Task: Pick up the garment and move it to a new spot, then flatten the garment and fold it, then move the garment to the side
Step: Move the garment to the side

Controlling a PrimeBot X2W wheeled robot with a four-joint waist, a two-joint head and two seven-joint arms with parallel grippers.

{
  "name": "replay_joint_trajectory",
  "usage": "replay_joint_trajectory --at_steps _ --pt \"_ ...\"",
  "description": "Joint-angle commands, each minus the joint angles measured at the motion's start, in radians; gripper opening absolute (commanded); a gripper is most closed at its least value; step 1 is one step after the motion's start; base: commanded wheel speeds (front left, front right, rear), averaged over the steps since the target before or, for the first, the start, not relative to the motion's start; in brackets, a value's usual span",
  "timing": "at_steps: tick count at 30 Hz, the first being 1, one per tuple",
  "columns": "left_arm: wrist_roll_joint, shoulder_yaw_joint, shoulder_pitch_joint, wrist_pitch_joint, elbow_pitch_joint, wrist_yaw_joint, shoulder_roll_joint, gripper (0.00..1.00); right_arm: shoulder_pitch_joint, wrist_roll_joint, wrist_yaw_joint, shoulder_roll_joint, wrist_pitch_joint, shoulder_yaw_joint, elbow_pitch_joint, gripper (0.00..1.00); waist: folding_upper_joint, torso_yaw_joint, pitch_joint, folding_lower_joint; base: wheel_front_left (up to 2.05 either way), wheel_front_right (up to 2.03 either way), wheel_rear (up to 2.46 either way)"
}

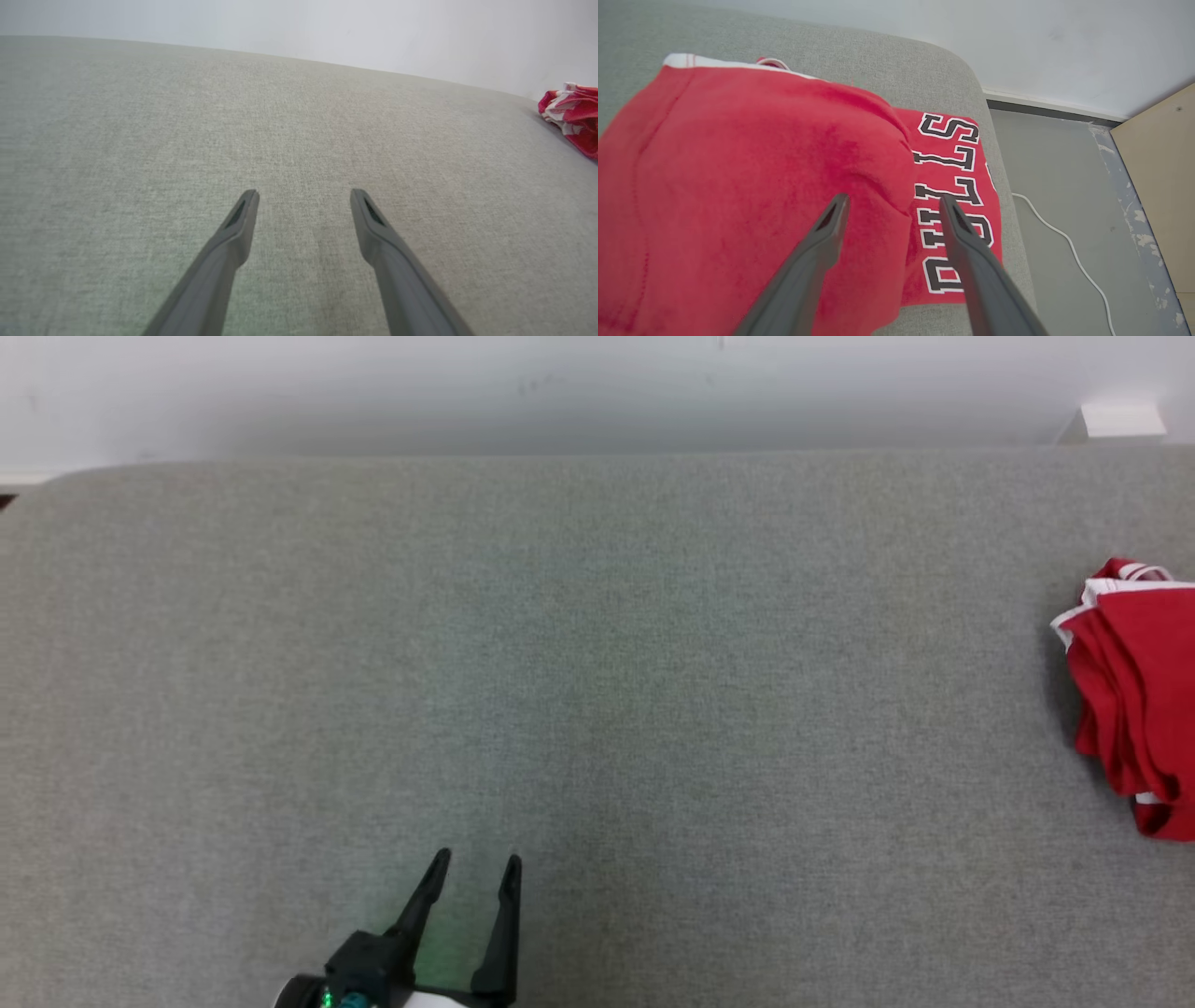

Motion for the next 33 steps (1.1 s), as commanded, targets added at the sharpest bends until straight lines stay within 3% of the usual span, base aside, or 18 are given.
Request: replay_joint_trajectory --at_steps 1,13,17,21,28,33 --pt "-0.005 0.007 0.018 0.0 0.005 0.004 0.004 1.0 0.022 -0.029 -0.003 -0.004 -0.047 -0.007 0.018 1.0 0.0 0.001 -0.028 -0.0001 0.0 0.0 0.0" --pt "-0.013 0.051 0.104 0.0 0.001 0.002 0.004 1.0 0.253 -0.06 -0.003 0.078 -0.44 -0.144 -0.069 1.0 0.0 -0.023 -0.193 -0.0001 0.0 0.0 0.0" --pt "-0.002 0.068 0.131 0.0 0.011 0.002 0.004 1.0 0.336 -0.131 -0.003 0.114 -0.496 -0.205 -0.099 1.0 0.0 -0.031 -0.24 -0.0001 0.0 0.0 0.0" --pt "0.012 0.089 0.16 0.0 0.001 0.004 0.004 1.0 0.463 -0.251 -0.003 0.214 -0.512 -0.333 -0.199 1.0 0.0 -0.038 -0.281 -0.0001 0.0 0.0 0.0" --pt "0.022 0.102 0.185 0.0 -0.007 -0.002 0.004 1.0 0.706 -0.501 -0.003 0.487 -0.51 -0.536 -0.46 1.0 0.0 -0.029 -0.301 -0.0001 0.0 0.0 0.0" --pt "0.044 0.109 0.194 0.0 -0.003 -0.004 0.004 1.0 0.791 -0.583 -0.003 0.623 -0.51 -0.555 -0.531 1.0 0.0 -0.027 -0.313 -0.0001 0.0 0.0 0.0"
